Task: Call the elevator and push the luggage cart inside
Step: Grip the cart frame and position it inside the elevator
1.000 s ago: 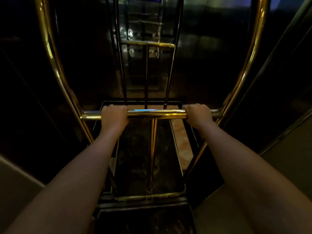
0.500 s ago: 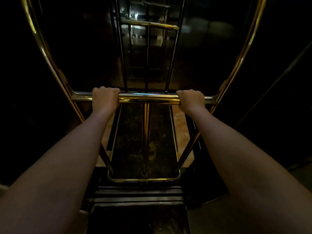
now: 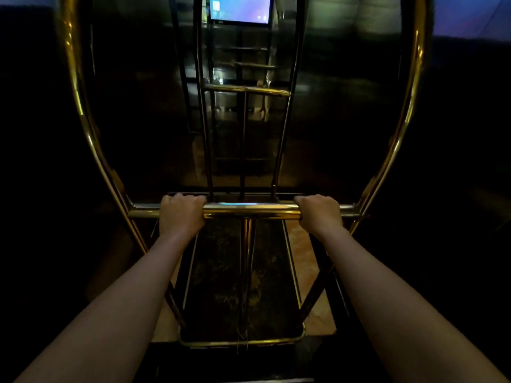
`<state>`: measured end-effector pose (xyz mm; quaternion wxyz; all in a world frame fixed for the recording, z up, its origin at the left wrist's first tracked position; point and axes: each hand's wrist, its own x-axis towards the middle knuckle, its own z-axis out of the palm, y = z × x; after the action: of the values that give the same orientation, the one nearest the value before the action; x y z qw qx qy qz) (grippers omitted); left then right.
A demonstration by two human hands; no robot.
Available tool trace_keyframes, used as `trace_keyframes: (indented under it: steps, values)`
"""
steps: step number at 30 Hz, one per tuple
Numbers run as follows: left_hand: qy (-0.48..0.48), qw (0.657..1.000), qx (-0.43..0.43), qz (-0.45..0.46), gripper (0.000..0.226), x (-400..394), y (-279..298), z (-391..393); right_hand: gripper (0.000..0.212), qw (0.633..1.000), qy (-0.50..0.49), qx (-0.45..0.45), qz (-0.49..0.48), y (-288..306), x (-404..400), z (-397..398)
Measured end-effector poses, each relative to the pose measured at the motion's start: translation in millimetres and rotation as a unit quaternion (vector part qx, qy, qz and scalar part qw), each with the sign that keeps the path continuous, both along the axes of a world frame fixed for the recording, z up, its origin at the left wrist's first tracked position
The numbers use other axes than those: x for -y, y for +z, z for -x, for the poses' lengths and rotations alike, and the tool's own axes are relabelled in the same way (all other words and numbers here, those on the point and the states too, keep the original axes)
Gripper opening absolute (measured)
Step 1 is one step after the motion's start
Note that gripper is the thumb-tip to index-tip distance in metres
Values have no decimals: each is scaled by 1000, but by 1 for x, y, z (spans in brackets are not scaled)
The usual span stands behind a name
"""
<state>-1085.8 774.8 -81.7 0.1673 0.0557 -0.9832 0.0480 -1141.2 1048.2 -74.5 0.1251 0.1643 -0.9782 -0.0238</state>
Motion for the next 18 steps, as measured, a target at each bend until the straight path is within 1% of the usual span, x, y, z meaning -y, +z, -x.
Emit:
trace_keyframes:
  steps: [6, 13, 18]
  values:
    - [-28, 1000, 5, -5, 5, 12, -2, 28, 18, 1000, 6, -15, 10, -5, 0, 26]
    - [-45, 999, 2, -24, 9, 14, -7, 45, 20, 1000, 8, -14, 10, -10, 0, 45]
    - [-33, 999, -7, -7, 4, 14, -13, 48, 20, 999, 34, -14, 19, -15, -5, 49]
